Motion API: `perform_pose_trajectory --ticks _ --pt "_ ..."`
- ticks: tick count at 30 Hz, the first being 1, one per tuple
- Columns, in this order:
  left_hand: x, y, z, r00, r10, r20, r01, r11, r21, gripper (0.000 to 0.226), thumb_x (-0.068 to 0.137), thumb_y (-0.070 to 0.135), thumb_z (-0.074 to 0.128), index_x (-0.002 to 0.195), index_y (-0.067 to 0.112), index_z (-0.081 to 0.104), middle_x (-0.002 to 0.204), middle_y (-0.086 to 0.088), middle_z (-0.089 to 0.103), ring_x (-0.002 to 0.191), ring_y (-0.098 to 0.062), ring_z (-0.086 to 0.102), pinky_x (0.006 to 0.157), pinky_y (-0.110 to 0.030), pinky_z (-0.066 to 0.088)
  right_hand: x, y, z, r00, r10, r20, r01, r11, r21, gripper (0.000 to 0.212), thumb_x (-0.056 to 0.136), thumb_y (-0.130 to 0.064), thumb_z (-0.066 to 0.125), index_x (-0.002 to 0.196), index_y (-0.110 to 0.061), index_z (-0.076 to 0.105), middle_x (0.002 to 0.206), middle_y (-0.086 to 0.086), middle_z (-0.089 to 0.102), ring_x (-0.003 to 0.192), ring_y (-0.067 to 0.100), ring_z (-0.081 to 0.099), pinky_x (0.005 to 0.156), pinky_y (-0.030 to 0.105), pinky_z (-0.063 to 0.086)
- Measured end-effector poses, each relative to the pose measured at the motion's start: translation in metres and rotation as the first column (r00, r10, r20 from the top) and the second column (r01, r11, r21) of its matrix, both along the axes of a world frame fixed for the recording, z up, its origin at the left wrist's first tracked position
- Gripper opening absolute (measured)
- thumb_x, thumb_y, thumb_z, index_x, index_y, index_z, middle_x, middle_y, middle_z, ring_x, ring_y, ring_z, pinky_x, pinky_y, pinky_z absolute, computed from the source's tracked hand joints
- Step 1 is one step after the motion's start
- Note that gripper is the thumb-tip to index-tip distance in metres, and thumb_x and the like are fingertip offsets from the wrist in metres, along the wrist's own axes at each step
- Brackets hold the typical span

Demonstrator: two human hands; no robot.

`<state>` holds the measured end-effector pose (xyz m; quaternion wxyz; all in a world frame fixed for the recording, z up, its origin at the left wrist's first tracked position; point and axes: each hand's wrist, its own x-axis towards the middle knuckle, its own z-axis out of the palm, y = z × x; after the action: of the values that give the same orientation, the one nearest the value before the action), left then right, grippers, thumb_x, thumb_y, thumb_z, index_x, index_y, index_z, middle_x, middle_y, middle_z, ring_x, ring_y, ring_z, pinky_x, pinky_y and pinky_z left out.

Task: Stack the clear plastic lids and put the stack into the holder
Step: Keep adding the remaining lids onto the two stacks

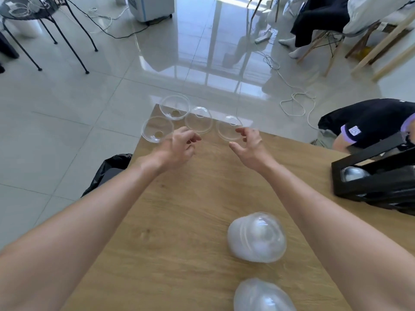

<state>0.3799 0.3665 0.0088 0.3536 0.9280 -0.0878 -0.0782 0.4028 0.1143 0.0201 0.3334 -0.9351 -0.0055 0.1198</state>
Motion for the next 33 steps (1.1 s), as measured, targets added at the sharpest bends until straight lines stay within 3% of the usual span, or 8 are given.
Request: perform_pose_trajectory --ticks 6,10,13,16,19,22,26,33 --pt "0.074 -0.003 0.005 0.977 -0.18 0.116 0.131 0.932 0.339 0.056 0.089 0.033 0.071 0.141 0.02 0.054 0.143 -0.008 0.049 0.133 -0.031 0.044 0.108 -0.046 0.039 0.051 0.022 -0.01 0.997 -0.031 0.077 0.044 0.984 -0.17 0.071 0.088 -0.037 0.076 0.149 -0.021 0.043 0.141 0.01 0.039 0.133 0.027 0.042 0.113 0.039 0.037" --pt "0.117 -0.015 -0.003 0.95 -0.311 -0.005 0.256 0.774 0.579 0.092 0.083 0.047 0.077 0.157 0.027 0.026 0.164 -0.013 0.024 0.151 -0.033 0.025 0.123 -0.047 0.018 0.074 0.031 -0.018 1.0 0.005 0.015 -0.001 0.965 -0.261 0.089 0.084 -0.041 0.081 0.157 -0.029 0.031 0.154 0.009 0.032 0.141 0.029 0.036 0.117 0.047 0.037" --pt "0.135 -0.02 -0.014 0.914 -0.401 -0.069 0.333 0.64 0.693 0.102 0.087 0.048 0.073 0.162 0.029 0.007 0.169 -0.019 0.005 0.157 -0.033 0.002 0.125 -0.048 -0.004 0.083 0.033 -0.021 0.998 0.024 -0.062 -0.042 0.948 -0.316 0.093 0.085 -0.039 0.081 0.159 -0.037 0.025 0.163 0.007 0.022 0.148 0.032 0.027 0.12 0.051 0.033" --pt "0.144 -0.025 -0.018 0.896 -0.423 -0.137 0.381 0.569 0.729 0.101 0.088 0.046 0.072 0.162 0.03 0.006 0.167 -0.022 0.01 0.157 -0.036 0.005 0.123 -0.053 -0.01 0.082 0.027 -0.029 0.992 0.06 -0.109 -0.096 0.93 -0.355 0.083 0.088 -0.032 0.077 0.157 -0.038 0.03 0.166 0.006 0.017 0.15 0.032 0.025 0.12 0.051 0.031" --pt "0.143 -0.031 -0.016 0.868 -0.462 -0.182 0.438 0.539 0.719 0.093 0.085 0.042 0.076 0.159 0.028 0.022 0.16 -0.021 0.028 0.148 -0.036 0.031 0.124 -0.055 -0.004 0.074 0.018 -0.033 0.993 0.066 -0.097 -0.094 0.942 -0.322 0.076 0.087 -0.025 0.076 0.152 -0.034 0.038 0.158 0.008 0.029 0.142 0.033 0.037 0.117 0.053 0.035" --pt "0.14 -0.039 -0.009 0.852 -0.508 -0.122 0.434 0.558 0.708 0.088 0.081 0.037 0.08 0.155 0.031 0.032 0.151 -0.017 0.04 0.137 -0.034 0.043 0.124 -0.049 0.013 0.067 0.008 -0.031 0.997 0.039 -0.073 -0.06 0.949 -0.31 0.074 0.087 -0.031 0.079 0.15 -0.033 0.04 0.147 0.009 0.037 0.134 0.032 0.044 0.111 0.05 0.041" --pt "0.13 -0.045 0.007 0.864 -0.5 -0.054 0.397 0.612 0.684 0.09 0.075 0.042 0.085 0.152 0.034 0.038 0.14 -0.012 0.046 0.126 -0.033 0.047 0.11 -0.047 0.036 0.06 -0.005 -0.02 1.0 -0.019 0.0 0.018 0.961 -0.277 0.075 0.086 -0.039 0.08 0.15 -0.03 0.042 0.14 0.011 0.042 0.13 0.032 0.047 0.11 0.046 0.041" --pt "0.088 -0.042 0.04 0.912 -0.409 -0.023 0.332 0.705 0.627 0.096 0.071 0.047 0.087 0.151 0.03 0.037 0.14 -0.012 0.045 0.125 -0.031 0.046 0.099 -0.044 0.044 0.031 -0.031 0.007 0.996 -0.074 0.053 0.082 0.982 -0.17 0.075 0.084 -0.042 0.082 0.147 -0.027 0.044 0.137 0.013 0.04 0.123 0.033 0.052 0.112 0.046 0.042"
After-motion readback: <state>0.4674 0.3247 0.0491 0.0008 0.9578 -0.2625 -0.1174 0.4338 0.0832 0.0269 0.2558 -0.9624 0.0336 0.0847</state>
